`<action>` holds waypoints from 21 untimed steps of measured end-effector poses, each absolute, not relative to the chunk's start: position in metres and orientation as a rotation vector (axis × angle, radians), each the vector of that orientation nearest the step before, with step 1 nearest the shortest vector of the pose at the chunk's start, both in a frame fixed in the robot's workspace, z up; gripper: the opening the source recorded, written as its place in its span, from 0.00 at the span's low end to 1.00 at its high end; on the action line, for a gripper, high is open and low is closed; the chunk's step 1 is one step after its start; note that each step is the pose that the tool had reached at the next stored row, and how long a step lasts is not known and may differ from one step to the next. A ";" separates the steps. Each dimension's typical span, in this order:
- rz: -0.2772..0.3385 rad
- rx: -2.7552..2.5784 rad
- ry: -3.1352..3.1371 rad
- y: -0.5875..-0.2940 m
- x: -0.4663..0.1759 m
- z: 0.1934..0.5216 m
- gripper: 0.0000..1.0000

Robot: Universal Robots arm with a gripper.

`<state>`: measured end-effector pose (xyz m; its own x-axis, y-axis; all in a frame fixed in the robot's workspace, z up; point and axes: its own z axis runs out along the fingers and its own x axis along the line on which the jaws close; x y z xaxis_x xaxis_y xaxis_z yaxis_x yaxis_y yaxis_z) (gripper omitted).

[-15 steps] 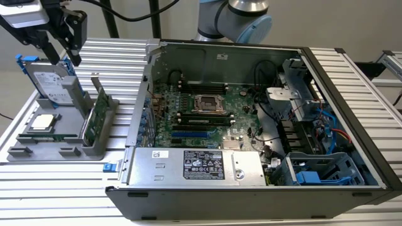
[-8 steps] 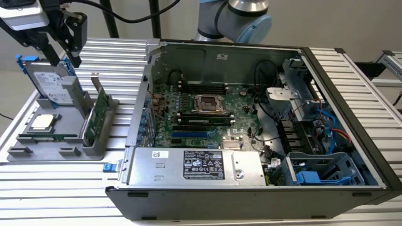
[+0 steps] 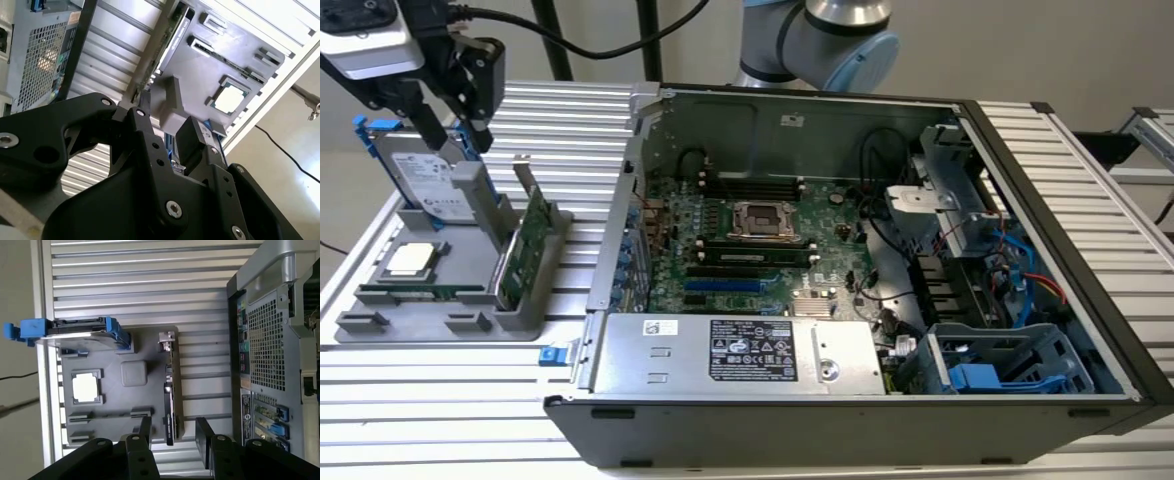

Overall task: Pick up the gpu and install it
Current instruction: 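Pick up the gpu and move the gpu toward the slot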

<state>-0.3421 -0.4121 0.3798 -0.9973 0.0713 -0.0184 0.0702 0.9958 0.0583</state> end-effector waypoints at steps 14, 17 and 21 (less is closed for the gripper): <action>0.091 0.111 3.121 -0.424 -0.340 0.369 1.00; 0.091 0.111 3.122 -0.425 -0.340 0.367 1.00; 0.091 0.111 3.125 -0.428 -0.339 0.364 1.00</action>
